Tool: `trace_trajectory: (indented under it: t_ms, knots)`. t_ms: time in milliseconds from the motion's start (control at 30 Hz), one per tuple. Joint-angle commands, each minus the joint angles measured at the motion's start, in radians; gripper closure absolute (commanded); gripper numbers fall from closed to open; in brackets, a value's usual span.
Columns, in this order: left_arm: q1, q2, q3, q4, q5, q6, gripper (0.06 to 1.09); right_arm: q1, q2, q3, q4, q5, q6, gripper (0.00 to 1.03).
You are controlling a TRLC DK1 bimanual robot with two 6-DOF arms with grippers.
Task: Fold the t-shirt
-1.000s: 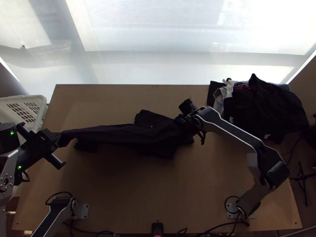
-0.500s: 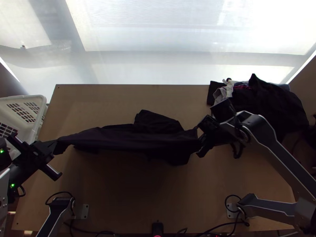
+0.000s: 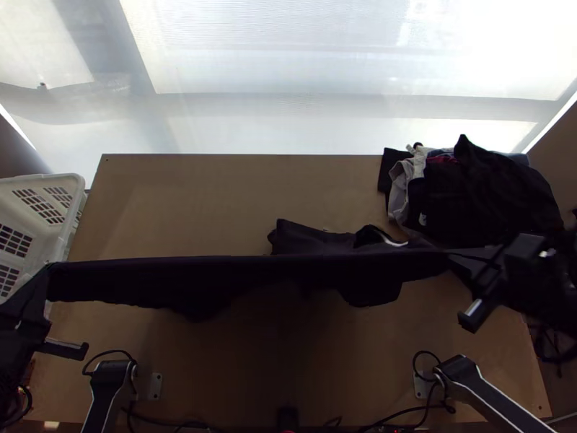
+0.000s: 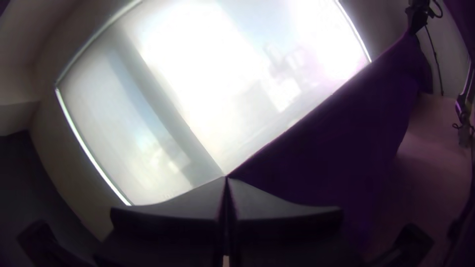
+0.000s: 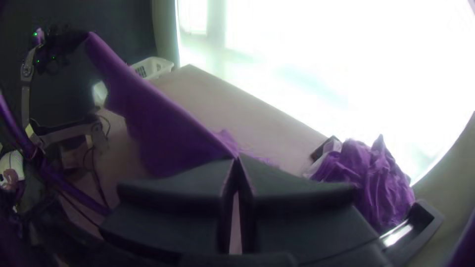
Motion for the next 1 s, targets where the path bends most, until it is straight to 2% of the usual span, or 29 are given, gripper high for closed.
trace_trajectory:
  t_ms: [0, 133, 267, 433, 567, 633, 733, 833, 967]
  knots:
    - [0.055, -0.107, 0.072, 0.167, -0.019, -0.122, 1.05, -0.097, -0.167, 0.075, -0.007, -0.022, 0.009, 1.0]
    - [0.101, -0.128, 0.035, 0.189, -0.022, -0.243, 1.05, -0.17, -0.195, 0.074, 0.017, -0.067, 0.026, 1.0]
    - [0.124, -0.133, -0.166, 0.292, -0.022, -0.242, 1.05, -0.19, -0.16, -0.075, 0.206, -0.076, 0.058, 1.0]
    - [0.124, -0.005, -0.4, 0.531, -0.022, -0.206, 1.05, -0.15, 0.035, -0.296, 0.454, -0.073, 0.064, 1.0]
    - [0.112, 0.257, -0.472, 0.692, -0.016, -0.245, 1.05, -0.149, 0.276, -0.38, 0.649, -0.036, 0.049, 1.0]
    - [0.113, 0.446, -0.439, 0.753, -0.01, -0.243, 1.05, -0.172, 0.414, -0.353, 0.72, -0.022, 0.034, 1.0]
    - [0.112, 0.736, -0.33, 0.798, -0.001, -0.232, 1.05, -0.179, 0.646, -0.212, 0.737, -0.019, 0.02, 1.0]
    - [0.064, 0.967, -0.221, 0.802, 0.002, -0.159, 1.05, -0.189, 0.868, -0.029, 0.712, -0.018, 0.014, 1.0]
    - [0.035, 1.156, -0.094, 0.802, -0.001, -0.142, 1.05, -0.192, 1.109, 0.247, 0.622, 0.008, -0.003, 1.0]
